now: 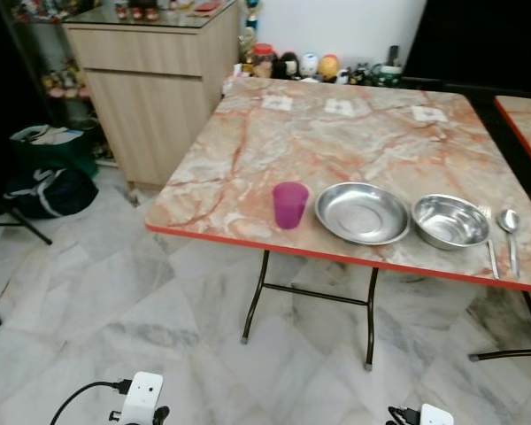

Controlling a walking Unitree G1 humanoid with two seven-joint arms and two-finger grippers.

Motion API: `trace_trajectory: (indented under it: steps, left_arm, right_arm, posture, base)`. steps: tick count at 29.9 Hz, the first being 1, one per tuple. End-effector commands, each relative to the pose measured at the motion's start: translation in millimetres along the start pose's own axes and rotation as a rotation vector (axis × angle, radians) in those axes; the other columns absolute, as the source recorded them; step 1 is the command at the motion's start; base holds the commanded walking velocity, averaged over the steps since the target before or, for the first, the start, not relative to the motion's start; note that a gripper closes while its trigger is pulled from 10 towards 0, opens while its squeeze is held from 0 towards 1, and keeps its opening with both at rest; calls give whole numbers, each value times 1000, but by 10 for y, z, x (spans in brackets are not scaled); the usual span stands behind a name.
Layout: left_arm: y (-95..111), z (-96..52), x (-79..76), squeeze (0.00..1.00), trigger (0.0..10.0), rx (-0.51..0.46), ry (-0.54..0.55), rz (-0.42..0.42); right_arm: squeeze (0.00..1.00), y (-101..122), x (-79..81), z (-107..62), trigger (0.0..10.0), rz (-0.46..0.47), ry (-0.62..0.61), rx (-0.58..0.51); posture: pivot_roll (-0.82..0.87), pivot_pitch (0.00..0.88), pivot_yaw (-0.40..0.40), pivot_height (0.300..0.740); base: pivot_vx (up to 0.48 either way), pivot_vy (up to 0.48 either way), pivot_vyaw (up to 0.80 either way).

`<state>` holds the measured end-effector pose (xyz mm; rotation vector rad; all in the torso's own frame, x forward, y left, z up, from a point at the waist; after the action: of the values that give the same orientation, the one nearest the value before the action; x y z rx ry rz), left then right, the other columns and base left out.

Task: Setting the table

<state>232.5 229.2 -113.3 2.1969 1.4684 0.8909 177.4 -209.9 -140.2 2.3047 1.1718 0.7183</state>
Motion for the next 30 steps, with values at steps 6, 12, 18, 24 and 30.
trace_trajectory:
  steps: [6,12,18,24,30]
  left_arm:
    - [-12,-1,-25,0,10000,5,-12,20]
    - [2,3,-33,0,10000,2,-12,18]
    - [6,3,-28,0,10000,0,-2,1]
    - [6,6,-40,0,10000,4,-17,18]
    - [16,7,-49,0,10000,-1,-17,11]
  right_arm:
    - [0,20,29,6,10000,-6,3,-12]
    - [0,369,177,61,10000,8,45,-143]
    - [0,844,435,23,10000,-3,117,-366]
    - [0,1110,842,-175,10000,-183,271,-554]
    - [0,1227,1053,-409,10000,-237,370,-655]
  posture:
    - [54,0,-21,740]
    - [51,0,-28,740]
    - [54,0,-41,740]
    - [29,0,-33,740]
    - [28,0,-36,740]
  base:
    - [0,0,0]
    - [0,0,0]
    - [0,0,0]
    - [0,0,0]
    - [0,0,0]
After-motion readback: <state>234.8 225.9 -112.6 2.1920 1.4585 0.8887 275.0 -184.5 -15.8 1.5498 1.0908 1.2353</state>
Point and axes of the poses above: a point about 5 cm out from each wrist's last joint towards the gripper, its own z axis pointing out of the wrist towards the gripper, its own y axis along the axis of the wrist's last joint, x = y × z, the point moved 6 cm from there along z, pointing out of the wrist towards the gripper, and after that the axes turned 13 degrees about z, right-handed, at the moved point
